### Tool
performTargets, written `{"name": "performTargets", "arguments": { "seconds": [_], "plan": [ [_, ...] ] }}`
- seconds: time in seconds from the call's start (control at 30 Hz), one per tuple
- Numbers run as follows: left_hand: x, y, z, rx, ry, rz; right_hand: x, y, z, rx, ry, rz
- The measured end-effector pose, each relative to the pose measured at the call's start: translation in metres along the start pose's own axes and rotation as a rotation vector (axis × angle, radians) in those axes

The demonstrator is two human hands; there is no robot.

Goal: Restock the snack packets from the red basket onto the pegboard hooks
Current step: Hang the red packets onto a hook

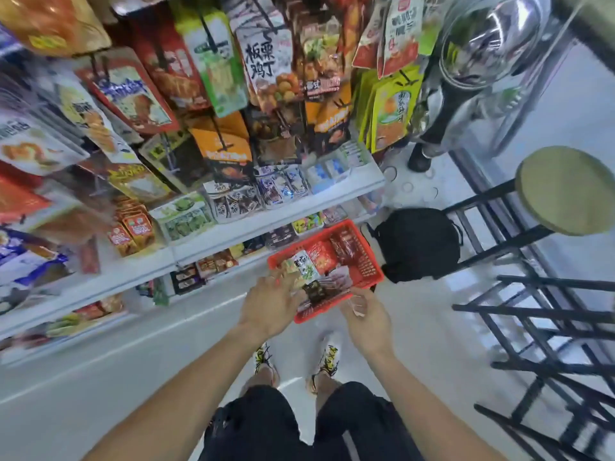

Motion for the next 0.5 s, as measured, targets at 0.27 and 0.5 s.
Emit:
{"name": "performTargets", "arguments": {
  "seconds": [0.27,0.5],
  "plan": [
    [0.11,0.136,0.048,-0.067,-0.021,0.091,0.097,0.075,-0.112,0.048,0.161,0.004],
    [0.234,0.267,0.136,-0.033,0.003,0.088,0.242,0.187,-0.232,-0.027,0.123,0.078]
  ]
}}
Point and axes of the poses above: each hand's wrist, its own x-axis towards the middle knuckle, its own y-axis out of the palm, z = x × y, the point moved 3 cm from there along x, towards the middle knuckle, and after that the axes turned 3 degrees about -x, right-handed, at the moved point
